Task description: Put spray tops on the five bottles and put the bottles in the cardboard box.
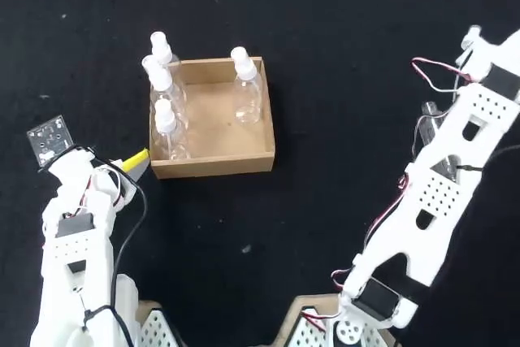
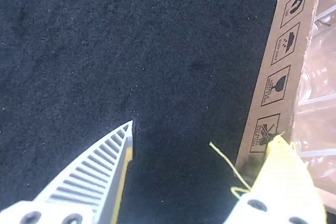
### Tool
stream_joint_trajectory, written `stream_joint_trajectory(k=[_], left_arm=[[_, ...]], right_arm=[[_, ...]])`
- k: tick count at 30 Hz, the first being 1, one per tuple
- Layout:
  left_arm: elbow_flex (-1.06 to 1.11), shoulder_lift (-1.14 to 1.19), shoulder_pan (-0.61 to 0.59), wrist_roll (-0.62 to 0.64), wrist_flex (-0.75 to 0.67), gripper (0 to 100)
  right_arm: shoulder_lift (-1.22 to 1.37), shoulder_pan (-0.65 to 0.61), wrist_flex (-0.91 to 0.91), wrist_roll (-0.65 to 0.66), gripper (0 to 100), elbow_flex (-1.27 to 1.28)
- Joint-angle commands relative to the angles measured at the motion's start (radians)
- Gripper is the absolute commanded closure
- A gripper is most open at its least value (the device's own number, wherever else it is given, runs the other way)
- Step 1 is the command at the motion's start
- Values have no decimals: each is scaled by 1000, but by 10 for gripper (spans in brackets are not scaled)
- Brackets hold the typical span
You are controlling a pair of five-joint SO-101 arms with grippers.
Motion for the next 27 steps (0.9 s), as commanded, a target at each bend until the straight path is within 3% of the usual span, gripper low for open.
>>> stream_joint_trajectory(k=[1, 5, 10, 27], left_arm=[[-10, -28, 8, 2, -17, 711], [-8, -28, 8, 2, -17, 711], [-8, -28, 8, 2, -15, 711], [-8, -28, 8, 2, -12, 711]], right_arm=[[-76, -29, 2, 155, 908, -25], [-44, -55, -29, 172, 817, 22], [-18, -63, -94, 172, 822, 94], [-13, -34, -71, 221, 822, 249]])
